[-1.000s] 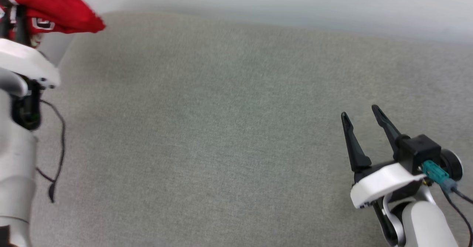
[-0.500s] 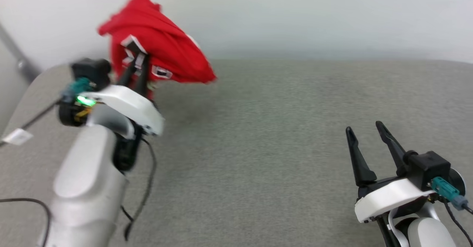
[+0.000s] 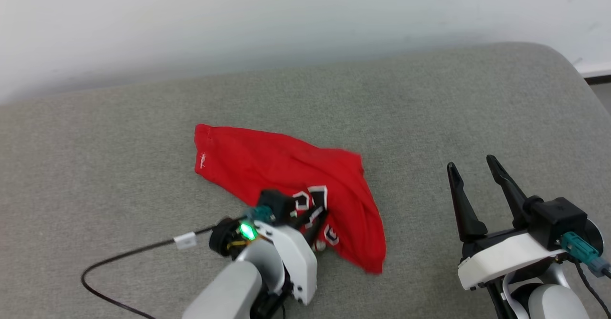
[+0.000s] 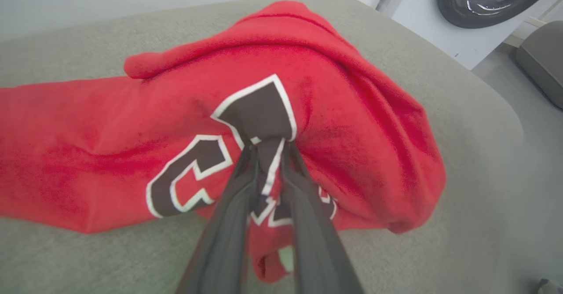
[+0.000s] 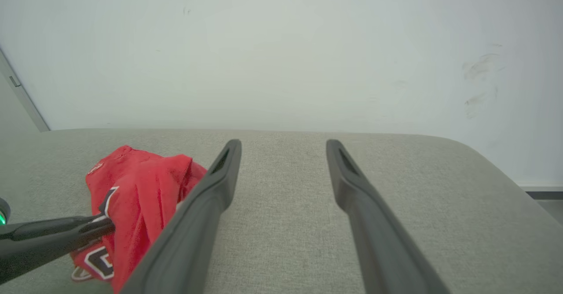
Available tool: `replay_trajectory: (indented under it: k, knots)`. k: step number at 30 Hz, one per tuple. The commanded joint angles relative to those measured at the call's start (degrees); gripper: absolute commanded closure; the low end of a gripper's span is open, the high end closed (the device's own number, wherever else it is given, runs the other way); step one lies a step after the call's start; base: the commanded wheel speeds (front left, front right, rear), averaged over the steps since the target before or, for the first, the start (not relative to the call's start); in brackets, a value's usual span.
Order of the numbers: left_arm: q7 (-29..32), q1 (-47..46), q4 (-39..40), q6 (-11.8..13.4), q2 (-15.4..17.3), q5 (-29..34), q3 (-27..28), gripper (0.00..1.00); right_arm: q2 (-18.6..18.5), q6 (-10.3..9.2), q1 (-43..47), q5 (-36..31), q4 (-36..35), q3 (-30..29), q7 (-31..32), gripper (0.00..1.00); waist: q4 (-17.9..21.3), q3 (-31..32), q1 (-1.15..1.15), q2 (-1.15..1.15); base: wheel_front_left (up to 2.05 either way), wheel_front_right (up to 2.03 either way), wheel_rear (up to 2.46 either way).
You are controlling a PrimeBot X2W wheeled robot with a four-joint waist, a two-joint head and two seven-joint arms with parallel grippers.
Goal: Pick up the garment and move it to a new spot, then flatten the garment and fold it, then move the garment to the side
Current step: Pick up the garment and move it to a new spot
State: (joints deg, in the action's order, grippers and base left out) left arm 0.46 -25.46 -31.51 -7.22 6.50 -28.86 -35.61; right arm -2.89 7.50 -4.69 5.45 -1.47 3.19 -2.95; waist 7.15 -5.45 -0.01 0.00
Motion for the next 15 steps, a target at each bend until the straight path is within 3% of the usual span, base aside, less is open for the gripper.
replay_trajectory:
  k: [1,2,3,4,5,11,15]
  knots:
    - [0.15,0.49,-0.16,-0.1,0.03,-0.23,-0.48,1.0,0.03,-0.02,0.1,0.35,-0.37,0.12,-0.02,0.0,0.78,-0.93,0.01,0.0,0.0,0.0,0.0]
    - [0.43,0.87,-0.69,-0.15,0.12,-0.06,-1.75,1.0,0.02,-0.02,0.0,0.42,-0.37,0.07,-0.14,0.0,0.89,-1.09,0.01,0.0,0.0,0.0,0.0]
    - [0.4,1.22,-0.93,-0.2,0.08,0.02,-2.68,0.78,0.02,-0.02,-0.05,0.42,-0.41,-0.06,-0.17,0.0,0.92,-1.26,0.01,0.0,0.0,0.0,0.0]
    - [0.24,1.53,-1.19,-0.24,0.0,-0.33,-3.55,0.53,0.02,-0.02,-0.12,0.49,-0.5,-0.31,-0.35,0.0,0.87,-1.42,0.01,0.0,0.0,0.0,0.0]
    - [-0.04,1.67,-1.4,-0.27,0.08,-0.61,-4.28,0.02,0.02,-0.02,-0.2,0.57,-0.47,-0.46,-0.45,0.0,0.76,-1.47,0.01,0.0,0.0,0.0,0.0]
    - [-5.62,1.24,0.85,-0.29,0.71,-2.16,-4.55,0.0,0.02,-0.02,0.33,0.11,0.1,-1.34,-1.12,0.0,-1.36,0.18,0.01,0.0,0.0,0.0,0.0]
    - [-10.7,1.48,3.98,2.06,1.55,-2.2,-1.85,0.0,0.02,-0.02,1.24,-0.09,0.37,-1.91,-1.08,0.0,-3.74,1.5,0.01,0.0,0.0,0.0,0.0]
